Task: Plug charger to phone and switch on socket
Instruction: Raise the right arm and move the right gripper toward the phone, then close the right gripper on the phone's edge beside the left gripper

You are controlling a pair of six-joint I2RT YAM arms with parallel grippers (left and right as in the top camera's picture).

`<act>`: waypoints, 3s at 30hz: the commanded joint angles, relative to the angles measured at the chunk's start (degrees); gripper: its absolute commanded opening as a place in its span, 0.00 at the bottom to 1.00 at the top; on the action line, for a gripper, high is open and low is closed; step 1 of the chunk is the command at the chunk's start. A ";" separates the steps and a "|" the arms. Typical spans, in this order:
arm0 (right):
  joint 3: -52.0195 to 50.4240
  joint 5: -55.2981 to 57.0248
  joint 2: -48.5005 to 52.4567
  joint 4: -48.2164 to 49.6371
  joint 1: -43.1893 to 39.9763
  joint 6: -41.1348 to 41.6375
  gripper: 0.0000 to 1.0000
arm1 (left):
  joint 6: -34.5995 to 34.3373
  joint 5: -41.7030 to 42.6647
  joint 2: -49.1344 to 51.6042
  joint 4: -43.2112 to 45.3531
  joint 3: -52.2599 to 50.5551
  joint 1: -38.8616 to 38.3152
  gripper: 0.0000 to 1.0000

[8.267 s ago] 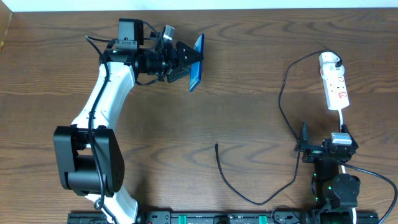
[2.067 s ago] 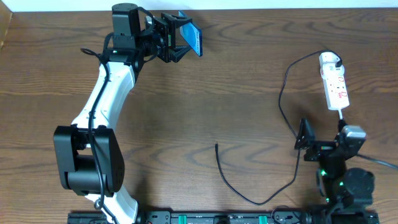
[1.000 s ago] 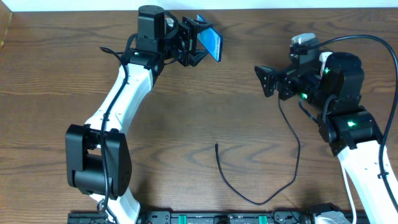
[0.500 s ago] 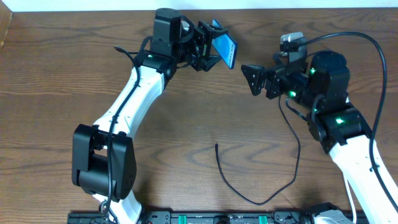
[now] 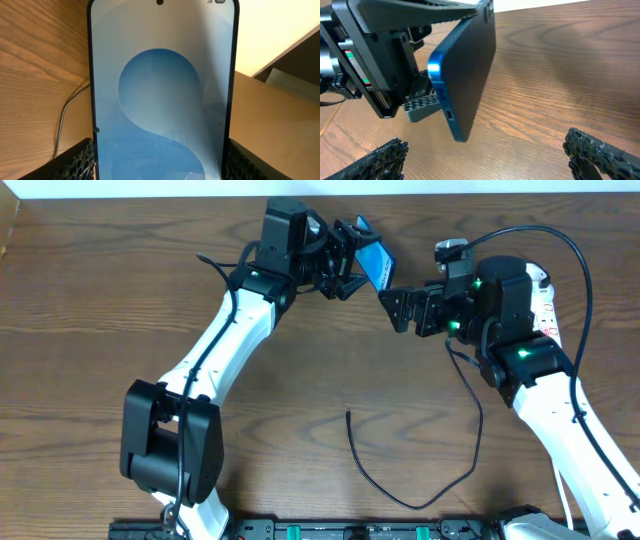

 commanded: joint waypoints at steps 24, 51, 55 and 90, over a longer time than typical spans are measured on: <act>1.31 10.71 -0.02 -1.27 3.80 -3.30 0.94 | 2.05 -2.64 -1.18 0.70 0.72 -4.24 0.07; 1.31 12.44 0.09 0.13 4.52 0.81 0.72 | 1.79 -3.63 -1.18 1.25 0.72 -6.62 0.07; 1.31 13.64 0.26 -0.02 4.52 0.83 0.68 | 1.79 -3.65 -1.18 1.36 0.72 -7.34 0.08; 1.31 15.61 0.26 -0.81 4.52 0.81 0.25 | 1.84 -3.34 -1.18 1.33 0.72 -7.89 0.07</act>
